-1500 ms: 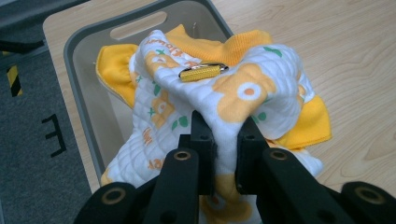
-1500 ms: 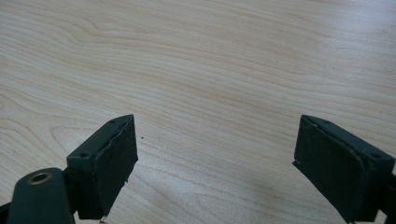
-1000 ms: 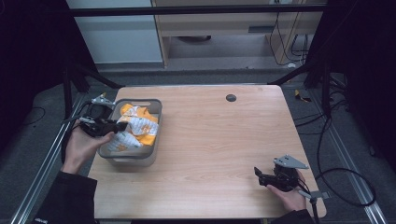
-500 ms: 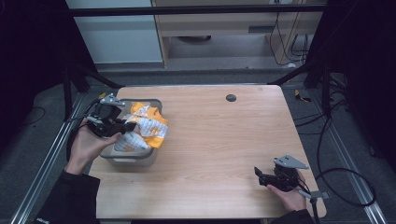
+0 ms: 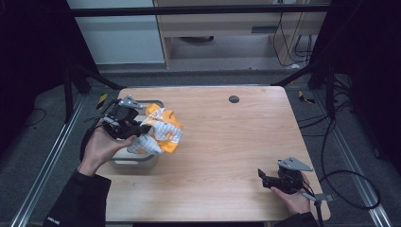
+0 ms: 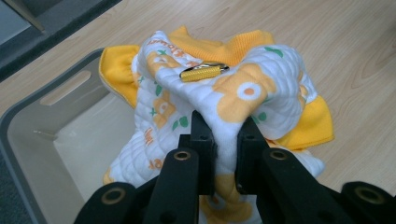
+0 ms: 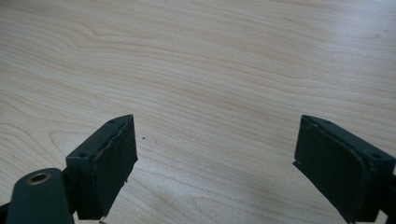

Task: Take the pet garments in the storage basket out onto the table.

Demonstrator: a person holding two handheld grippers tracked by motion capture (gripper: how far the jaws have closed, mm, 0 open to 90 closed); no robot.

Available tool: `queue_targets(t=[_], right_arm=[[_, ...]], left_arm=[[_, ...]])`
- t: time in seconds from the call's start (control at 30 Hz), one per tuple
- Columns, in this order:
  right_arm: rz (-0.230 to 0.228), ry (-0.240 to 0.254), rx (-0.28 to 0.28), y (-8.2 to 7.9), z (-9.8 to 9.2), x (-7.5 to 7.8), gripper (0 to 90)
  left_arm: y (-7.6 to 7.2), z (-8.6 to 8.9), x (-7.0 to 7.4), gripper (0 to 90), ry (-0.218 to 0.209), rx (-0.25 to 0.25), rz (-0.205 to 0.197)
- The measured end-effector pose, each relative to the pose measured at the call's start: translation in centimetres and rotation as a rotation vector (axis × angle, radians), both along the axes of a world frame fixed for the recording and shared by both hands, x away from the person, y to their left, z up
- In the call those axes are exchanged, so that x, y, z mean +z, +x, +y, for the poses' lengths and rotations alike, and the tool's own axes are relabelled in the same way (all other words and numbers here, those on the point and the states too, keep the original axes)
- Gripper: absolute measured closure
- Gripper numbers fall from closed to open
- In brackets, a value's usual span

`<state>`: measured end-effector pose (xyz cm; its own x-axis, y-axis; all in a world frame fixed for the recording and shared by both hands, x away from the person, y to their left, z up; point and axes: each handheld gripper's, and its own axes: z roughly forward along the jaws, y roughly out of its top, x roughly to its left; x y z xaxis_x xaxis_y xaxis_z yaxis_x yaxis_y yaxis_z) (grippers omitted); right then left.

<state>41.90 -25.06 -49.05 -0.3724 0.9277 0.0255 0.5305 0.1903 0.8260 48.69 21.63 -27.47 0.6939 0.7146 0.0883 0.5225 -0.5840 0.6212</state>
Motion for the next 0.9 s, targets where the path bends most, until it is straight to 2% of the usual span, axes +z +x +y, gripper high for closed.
queue_targets(t=[0.23, 0.9], right_arm=[[-0.009, 0.001, -0.005, 0.0, -0.1, 0.1, 12.6], [-0.022, -0.001, -0.011, 0.0, -0.2, 0.1, 12.3]], left_arm=[[-0.3, -2.3, -0.4, 81.1, 0.029, -0.061, 0.003], [-0.4, -6.0, -1.6, 81.1, 0.027, -0.157, 0.017]])
